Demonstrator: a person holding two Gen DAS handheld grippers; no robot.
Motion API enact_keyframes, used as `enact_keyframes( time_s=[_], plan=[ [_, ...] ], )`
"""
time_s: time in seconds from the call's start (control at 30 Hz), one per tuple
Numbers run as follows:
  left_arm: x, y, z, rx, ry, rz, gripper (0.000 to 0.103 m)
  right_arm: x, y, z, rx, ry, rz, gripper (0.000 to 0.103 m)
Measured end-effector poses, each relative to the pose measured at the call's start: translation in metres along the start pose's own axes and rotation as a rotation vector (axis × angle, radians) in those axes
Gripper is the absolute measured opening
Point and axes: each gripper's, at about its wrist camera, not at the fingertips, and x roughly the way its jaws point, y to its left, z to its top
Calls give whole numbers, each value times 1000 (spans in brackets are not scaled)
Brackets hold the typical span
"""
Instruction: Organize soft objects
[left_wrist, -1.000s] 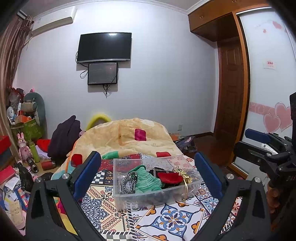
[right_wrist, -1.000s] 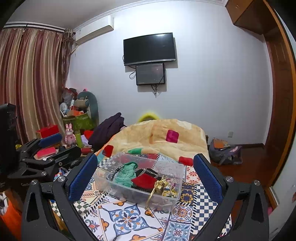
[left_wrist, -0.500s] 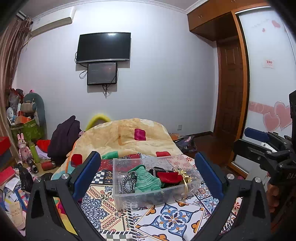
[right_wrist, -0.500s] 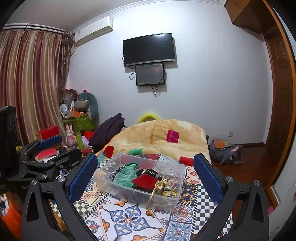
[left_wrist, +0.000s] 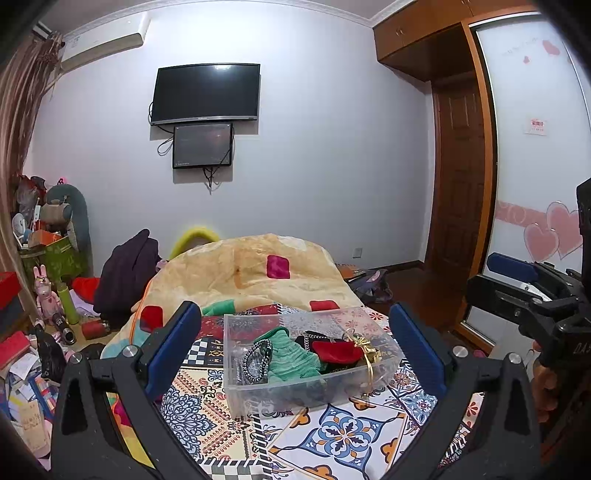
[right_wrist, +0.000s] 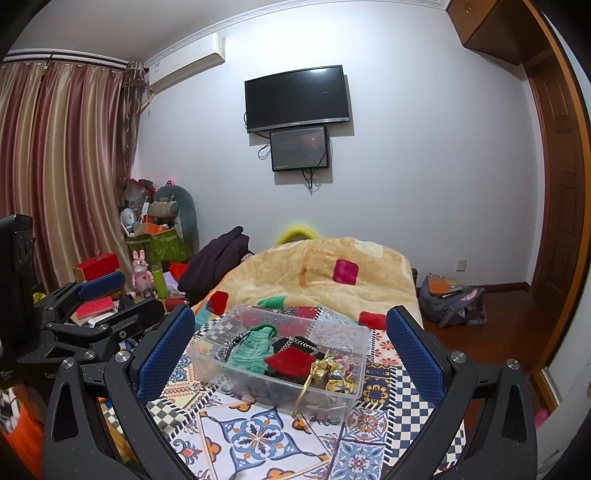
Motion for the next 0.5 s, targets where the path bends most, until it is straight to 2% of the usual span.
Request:
enact_keyframes(
  time_s=[0.5],
  plan=[
    [-1,4,-1,-2,6,-18,103,0,0,2,5,-1,-1,103]
  ],
)
